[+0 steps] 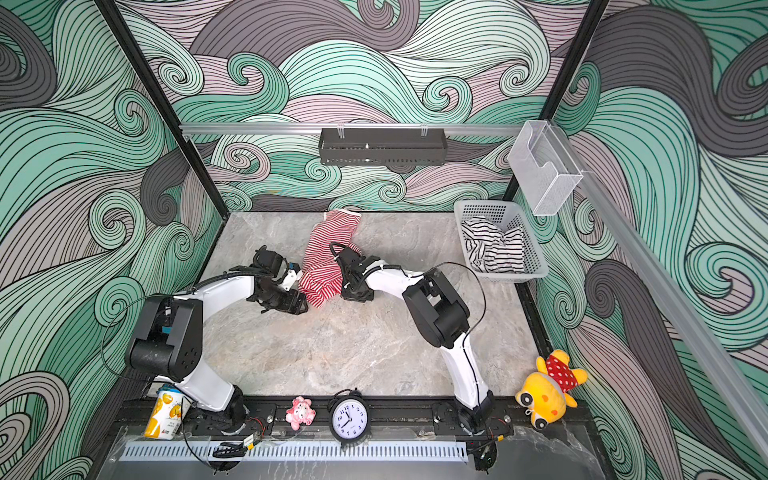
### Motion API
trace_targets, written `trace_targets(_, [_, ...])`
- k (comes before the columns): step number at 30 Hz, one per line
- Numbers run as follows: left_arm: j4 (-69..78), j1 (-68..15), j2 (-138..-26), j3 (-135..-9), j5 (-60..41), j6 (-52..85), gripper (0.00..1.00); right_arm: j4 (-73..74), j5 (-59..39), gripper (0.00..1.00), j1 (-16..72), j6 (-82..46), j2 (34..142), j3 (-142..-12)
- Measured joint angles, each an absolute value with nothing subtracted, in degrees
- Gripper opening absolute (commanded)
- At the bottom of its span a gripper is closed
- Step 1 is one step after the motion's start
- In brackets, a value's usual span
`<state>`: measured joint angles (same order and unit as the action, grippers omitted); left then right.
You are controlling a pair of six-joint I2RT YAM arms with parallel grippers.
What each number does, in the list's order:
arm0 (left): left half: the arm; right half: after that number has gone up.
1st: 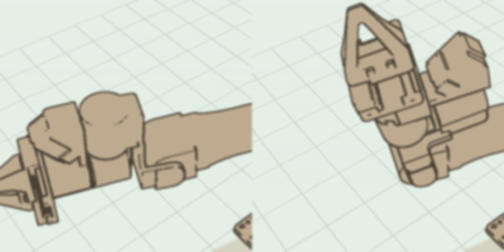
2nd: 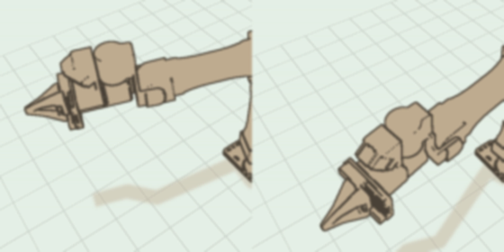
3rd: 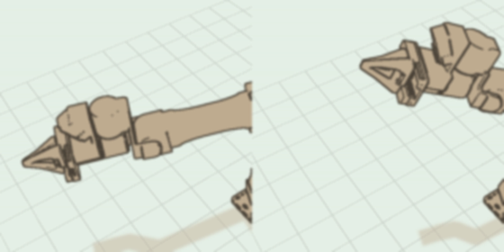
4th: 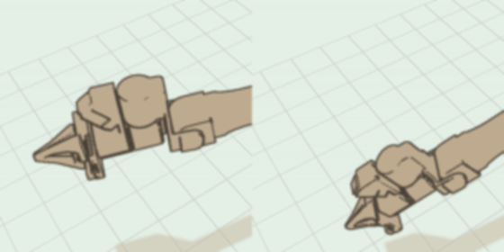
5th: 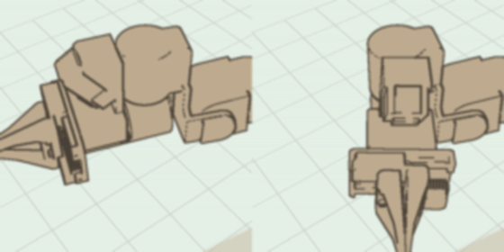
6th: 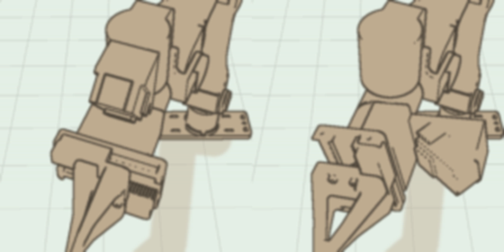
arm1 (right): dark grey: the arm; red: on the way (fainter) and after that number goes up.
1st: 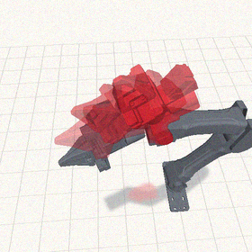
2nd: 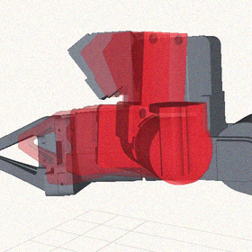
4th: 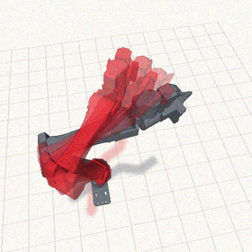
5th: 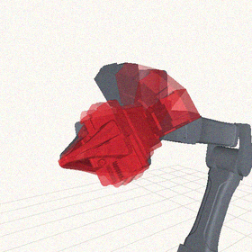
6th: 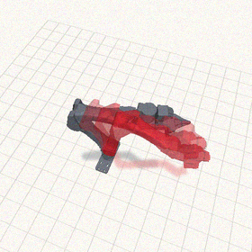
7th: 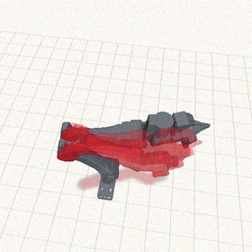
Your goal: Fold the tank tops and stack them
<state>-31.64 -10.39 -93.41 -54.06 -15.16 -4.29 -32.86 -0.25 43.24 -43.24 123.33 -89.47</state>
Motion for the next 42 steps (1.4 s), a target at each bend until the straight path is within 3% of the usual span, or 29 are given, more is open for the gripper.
trace_targets(5, [-31.33,-10.39,-92.99,-53.93,-14.98,-4.29,0.86,-34.70,0.82,0.20,43.68,-42.15,124.18,-91.07])
trace_targets(12, [-31.31,-10.39,-92.99,-53.89,-14.98,-4.34,0.86,-35.92,1.98,0.00,43.81,-40.82,124.88,-92.20])
trace_targets(24, [-31.90,-10.41,-93.34,-53.89,-15.75,-4.93,0.85,-38.09,4.16,0.00,43.90,-36.60,117.14,-83.35])
trace_targets(28, [-33.19,-10.81,-94.61,-54.39,-17.34,-5.74,0.75,-39.24,4.01,0.00,43.92,-35.73,110.87,-79.33])
trace_targets(33, [-35.44,-11.99,-97.25,-55.70,-18.26,-6.98,0.51,-38.13,2.94,0.00,44.29,-35.70,106.94,-75.70])
trace_targets(42, [-38.30,-12.34,-98.61,-56.69,-18.39,-8.40,0.47,-36.69,2.11,0.00,45.17,-36.49,106.94,-71.55])
